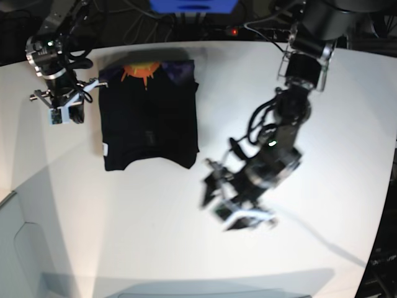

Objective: Fold the T-shirt properly

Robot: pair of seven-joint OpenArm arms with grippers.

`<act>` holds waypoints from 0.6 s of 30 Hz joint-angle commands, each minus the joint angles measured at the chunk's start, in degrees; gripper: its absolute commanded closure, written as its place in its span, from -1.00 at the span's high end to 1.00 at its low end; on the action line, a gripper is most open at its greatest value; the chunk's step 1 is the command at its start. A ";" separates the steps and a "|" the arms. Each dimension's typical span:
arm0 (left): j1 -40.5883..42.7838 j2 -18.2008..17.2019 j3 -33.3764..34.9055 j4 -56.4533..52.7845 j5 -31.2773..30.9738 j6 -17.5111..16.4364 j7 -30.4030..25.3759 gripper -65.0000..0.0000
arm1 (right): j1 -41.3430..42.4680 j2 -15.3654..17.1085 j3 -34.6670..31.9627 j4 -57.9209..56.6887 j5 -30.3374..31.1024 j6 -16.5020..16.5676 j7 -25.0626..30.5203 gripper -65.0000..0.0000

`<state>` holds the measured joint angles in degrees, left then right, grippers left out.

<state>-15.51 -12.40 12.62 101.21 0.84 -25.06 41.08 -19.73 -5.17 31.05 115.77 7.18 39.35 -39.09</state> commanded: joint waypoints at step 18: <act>21.88 -2.41 -33.50 3.80 -0.80 -0.04 -1.21 0.18 | -10.03 -0.24 -10.17 -8.20 0.60 0.65 17.16 -1.00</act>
<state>6.85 -14.35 -20.91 103.92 0.58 -25.28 41.10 -29.56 -5.54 20.71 106.59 7.01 39.35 -22.83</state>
